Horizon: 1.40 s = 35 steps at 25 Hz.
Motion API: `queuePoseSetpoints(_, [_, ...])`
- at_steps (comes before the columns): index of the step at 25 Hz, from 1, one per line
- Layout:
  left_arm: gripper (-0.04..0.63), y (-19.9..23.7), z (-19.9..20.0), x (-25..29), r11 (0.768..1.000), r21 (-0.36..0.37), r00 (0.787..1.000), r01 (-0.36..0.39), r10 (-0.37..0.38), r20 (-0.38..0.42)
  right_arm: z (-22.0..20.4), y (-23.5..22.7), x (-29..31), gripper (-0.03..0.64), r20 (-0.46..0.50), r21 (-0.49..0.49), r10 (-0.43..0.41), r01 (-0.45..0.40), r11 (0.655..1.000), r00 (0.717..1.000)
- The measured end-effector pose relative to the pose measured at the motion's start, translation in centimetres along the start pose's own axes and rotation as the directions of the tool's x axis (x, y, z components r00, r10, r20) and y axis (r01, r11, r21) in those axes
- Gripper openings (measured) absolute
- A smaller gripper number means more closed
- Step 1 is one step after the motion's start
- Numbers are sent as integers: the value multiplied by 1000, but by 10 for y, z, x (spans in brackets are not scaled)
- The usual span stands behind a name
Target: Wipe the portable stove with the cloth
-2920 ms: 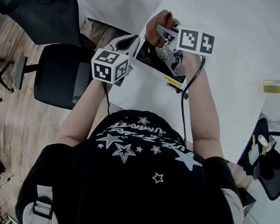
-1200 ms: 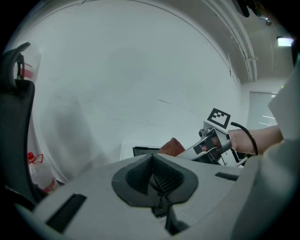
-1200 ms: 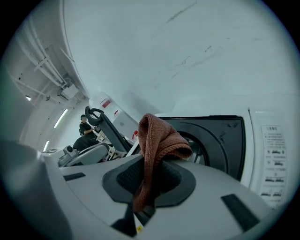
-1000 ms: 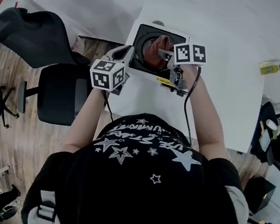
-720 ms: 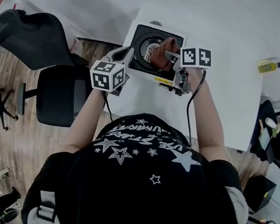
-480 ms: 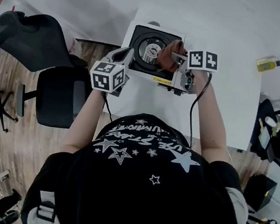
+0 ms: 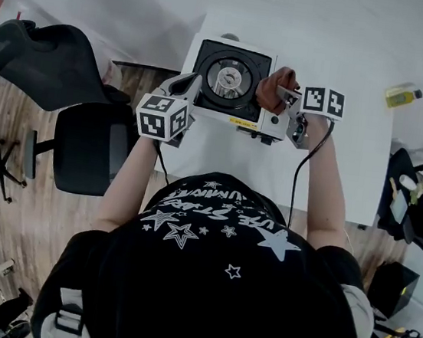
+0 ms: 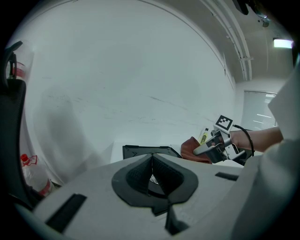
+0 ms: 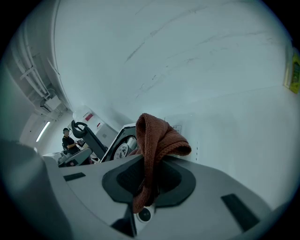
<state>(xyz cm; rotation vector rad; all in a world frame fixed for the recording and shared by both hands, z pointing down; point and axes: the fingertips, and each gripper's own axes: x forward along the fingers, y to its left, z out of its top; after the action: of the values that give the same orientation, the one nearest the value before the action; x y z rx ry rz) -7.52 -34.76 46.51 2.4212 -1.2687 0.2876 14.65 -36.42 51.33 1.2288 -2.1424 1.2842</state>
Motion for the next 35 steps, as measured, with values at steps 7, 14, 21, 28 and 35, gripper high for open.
queuePoseSetpoints(7, [9, -3, -1, 1, 1000, 5, 1000, 5, -5, -3, -5, -16, -16, 55, 35, 47, -15, 14, 999, 999])
queuePoseSetpoints(14, [9, -6, -3, -3, 1000, 8, 1000, 10, -10, -1, -11, -33, -34, 57, 56, 81, -52, 47, 996, 997])
queuePoseSetpoints(21, [9, -9, -5, -9, 1000, 11, 1000, 13, -13, 3, -22, -34, -44, 55, 88, 134, -52, 40, 990, 995])
queuePoseSetpoints(28, [9, -1, -4, -25, 1000, 6, 1000, -10, 10, 18, -17, 12, -43, 55, 124, 106, 38, -51, 993, 992])
queuePoseSetpoints(35, [9, 13, -2, -54, 998, -8, 997, -63, 63, 46, -19, 98, -14, 55, 67, 0, 202, -202, 979, 977])
